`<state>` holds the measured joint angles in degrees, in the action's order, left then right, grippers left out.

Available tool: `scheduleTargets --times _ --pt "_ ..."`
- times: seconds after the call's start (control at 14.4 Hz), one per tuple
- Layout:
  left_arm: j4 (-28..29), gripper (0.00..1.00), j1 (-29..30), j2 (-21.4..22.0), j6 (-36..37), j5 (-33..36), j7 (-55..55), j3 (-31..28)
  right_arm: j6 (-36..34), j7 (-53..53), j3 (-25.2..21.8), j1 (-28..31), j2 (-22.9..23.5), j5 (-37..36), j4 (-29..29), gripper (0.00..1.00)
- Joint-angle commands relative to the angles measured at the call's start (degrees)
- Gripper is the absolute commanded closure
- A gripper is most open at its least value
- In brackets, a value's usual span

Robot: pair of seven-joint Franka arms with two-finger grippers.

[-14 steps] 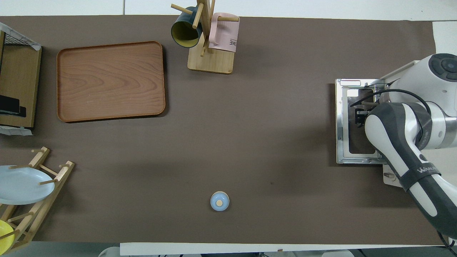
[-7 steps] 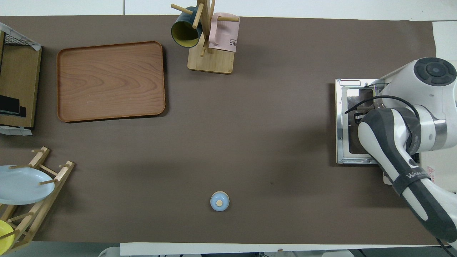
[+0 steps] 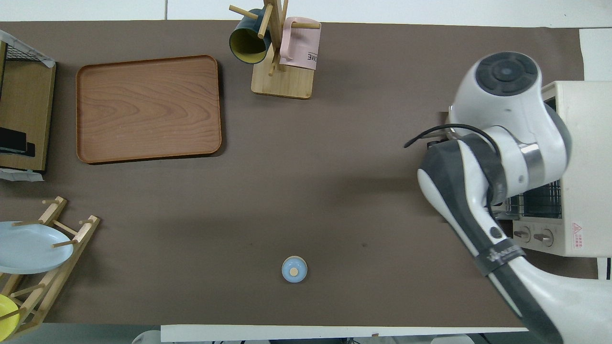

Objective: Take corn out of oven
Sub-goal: 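Pull the plate with corn out of the oven with the right gripper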

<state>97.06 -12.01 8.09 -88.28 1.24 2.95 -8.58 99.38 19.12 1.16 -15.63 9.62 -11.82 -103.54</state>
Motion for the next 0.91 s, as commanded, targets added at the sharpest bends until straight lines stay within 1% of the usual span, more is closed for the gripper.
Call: scheduleTargets --times 0.0,0.07,0.14,0.28,0.35,0.49,0.56,0.63,0.77,0.84 --pt "0.06 0.00 0.41 0.61 0.74 0.96 0.39 0.41 -8.92 11.86 0.07 -9.12 12.75 1.00 19.02 1.00" --pt "0.06 0.00 0.41 0.61 0.74 0.96 0.39 0.32 -9.90 16.34 -0.02 -12.11 16.71 3.36 23.78 1.00" --pt "0.06 0.00 0.41 0.61 0.74 0.96 0.39 0.32 -9.12 21.00 -0.02 -14.40 19.79 6.08 27.31 1.00" --pt "0.06 0.00 0.41 0.61 0.74 0.96 0.39 0.41 -5.53 29.27 0.50 -19.67 27.35 7.51 34.96 1.00" --pt "0.06 0.00 0.41 0.61 0.74 0.96 0.39 0.41 -2.90 32.96 0.59 -21.61 29.65 7.68 36.38 1.00" --pt "0.06 0.00 0.41 0.61 0.47 0.96 0.40 0.32 3.34 38.17 2.60 -22.07 32.56 7.77 36.40 1.00" --pt "0.06 0.00 0.41 0.61 0.56 0.96 0.48 0.32 4.67 39.67 4.01 -22.16 34.31 7.69 36.66 1.00" --pt "0.06 0.00 0.41 0.61 0.39 0.96 0.48 0.32 6.07 41.77 4.54 -22.34 35.20 7.69 36.66 0.99" --pt "0.06 0.00 0.50 0.61 0.56 0.96 0.48 0.32 8.19 45.90 4.81 -24.44 36.34 7.69 36.57 0.98" --pt "0.06 0.00 0.50 0.61 0.56 0.96 0.66 0.32 8.55 47.49 4.81 -24.01 36.26 8.64 36.31 0.90"
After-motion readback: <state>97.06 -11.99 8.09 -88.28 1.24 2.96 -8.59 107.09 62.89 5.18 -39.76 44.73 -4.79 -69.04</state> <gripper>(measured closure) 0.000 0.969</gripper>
